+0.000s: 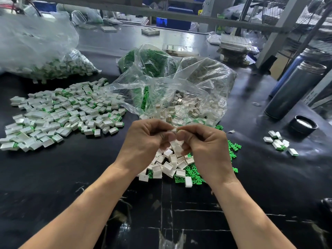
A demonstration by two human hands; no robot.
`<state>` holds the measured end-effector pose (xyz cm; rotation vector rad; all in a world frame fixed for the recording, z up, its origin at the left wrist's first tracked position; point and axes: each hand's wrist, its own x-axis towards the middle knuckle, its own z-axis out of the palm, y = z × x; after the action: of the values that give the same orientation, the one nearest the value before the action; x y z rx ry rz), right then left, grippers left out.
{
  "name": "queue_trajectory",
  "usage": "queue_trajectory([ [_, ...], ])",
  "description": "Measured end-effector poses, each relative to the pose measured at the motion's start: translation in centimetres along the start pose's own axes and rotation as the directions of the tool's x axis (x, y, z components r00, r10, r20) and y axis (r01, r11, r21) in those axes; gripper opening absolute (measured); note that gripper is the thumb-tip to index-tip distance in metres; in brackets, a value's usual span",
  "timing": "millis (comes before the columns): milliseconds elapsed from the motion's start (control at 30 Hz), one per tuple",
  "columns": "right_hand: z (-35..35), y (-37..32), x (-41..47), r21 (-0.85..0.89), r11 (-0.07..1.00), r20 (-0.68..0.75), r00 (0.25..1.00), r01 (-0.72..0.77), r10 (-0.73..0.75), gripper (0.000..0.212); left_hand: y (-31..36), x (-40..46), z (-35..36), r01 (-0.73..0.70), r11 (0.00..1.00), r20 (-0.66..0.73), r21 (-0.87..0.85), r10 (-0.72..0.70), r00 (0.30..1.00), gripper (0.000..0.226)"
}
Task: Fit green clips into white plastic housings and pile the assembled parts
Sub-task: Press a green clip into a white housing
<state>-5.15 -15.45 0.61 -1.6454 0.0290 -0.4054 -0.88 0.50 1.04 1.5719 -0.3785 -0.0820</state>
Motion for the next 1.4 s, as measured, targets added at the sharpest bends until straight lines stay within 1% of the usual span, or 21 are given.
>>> queue_trajectory([
  [100, 0.0, -0.1, 0.0, 0.108, 0.992, -0.006, 0.998, -0.062, 0.063, 0.019, -0.3, 0.1, 0.0, -0.002, 0.999, -0.014, -0.045, 0.001, 1.0, 0.014],
  [133, 0.0, -0.1, 0.0, 0.123, 0.987, 0.004, 0.995, -0.099, 0.099, 0.023, -0.3, 0.0, 0.1, 0.0, 0.998, -0.019, -0.056, -0.001, 1.0, 0.015],
  [167, 0.0, -0.1, 0.0, 0.128, 0.982, 0.026, 0.99, -0.14, 0.138, 0.032, -0.3, 0.0, 0.2, 0.001, 0.998, -0.02, -0.066, -0.002, 1.0, 0.015],
  [233, 0.1, -0.1, -0.1, 0.103, 0.977, 0.076, 0.981, -0.187, 0.18, 0.045, -0.3, -0.2, 0.4, -0.005, 0.998, -0.011, -0.066, 0.004, 1.0, 0.014],
  [333, 0.4, 0.2, -0.2, 0.051, 0.988, 0.097, 0.986, -0.144, 0.138, 0.043, -0.3, -0.4, 0.7, -0.041, 0.999, -0.007, -0.023, 0.041, 0.999, 0.013],
  [567, 0.2, -0.1, -0.3, 0.092, 0.986, 0.081, 0.988, -0.14, 0.133, 0.039, -0.3, -0.5, 0.8, -0.115, 0.978, -0.027, 0.173, 0.122, 0.992, 0.023],
  [667, 0.4, -0.4, -0.5, 0.114, 0.979, 0.093, 0.983, -0.169, 0.158, 0.052, -0.3, -0.5, 1.2, -0.121, 0.978, -0.062, 0.169, 0.133, 0.989, 0.021],
  [767, 0.9, -0.6, -0.8, 0.113, 0.97, 0.114, 0.972, -0.216, 0.203, 0.071, -0.1, -0.7, 1.7, -0.128, 0.981, -0.056, 0.147, 0.138, 0.989, 0.02],
  [800, 1.2, -0.7, -0.9, 0.112, 0.967, 0.119, 0.969, -0.23, 0.217, 0.072, -0.1, -0.7, 1.9, -0.124, 0.983, -0.053, 0.139, 0.133, 0.99, 0.019],
  [933, 2.0, -0.9, -1.1, 0.179, 0.944, 0.087, 0.96, -0.276, 0.264, 0.066, 0.1, -1.0, 2.5, -0.09, 0.994, -0.027, 0.064, 0.092, 0.995, 0.016],
  [1033, 1.9, -0.9, -1.0, 0.212, 0.931, 0.061, 0.955, -0.296, 0.289, 0.063, 0.2, -1.1, 2.5, -0.051, 0.999, 0.039, -0.013, 0.051, 0.998, 0.012],
  [1133, 1.9, -0.9, -1.0, 0.145, 0.949, 0.074, 0.96, -0.28, 0.271, 0.068, 0.1, -1.1, 2.4, -0.008, 0.999, 0.062, -0.037, 0.01, 0.998, 0.008],
  [1267, 2.0, -0.8, -1.0, 0.123, 0.959, 0.115, 0.964, -0.254, 0.241, 0.071, 0.0, -1.0, 2.5, 0.029, 0.998, 0.045, -0.051, -0.027, 0.999, 0.006],
  [1400, 1.9, -0.3, -0.8, 0.045, 0.98, 0.07, 0.979, -0.195, 0.192, 0.06, -0.2, -0.9, 2.5, 0.008, 1.0, 0.051, 0.008, -0.008, 0.999, 0.005],
])
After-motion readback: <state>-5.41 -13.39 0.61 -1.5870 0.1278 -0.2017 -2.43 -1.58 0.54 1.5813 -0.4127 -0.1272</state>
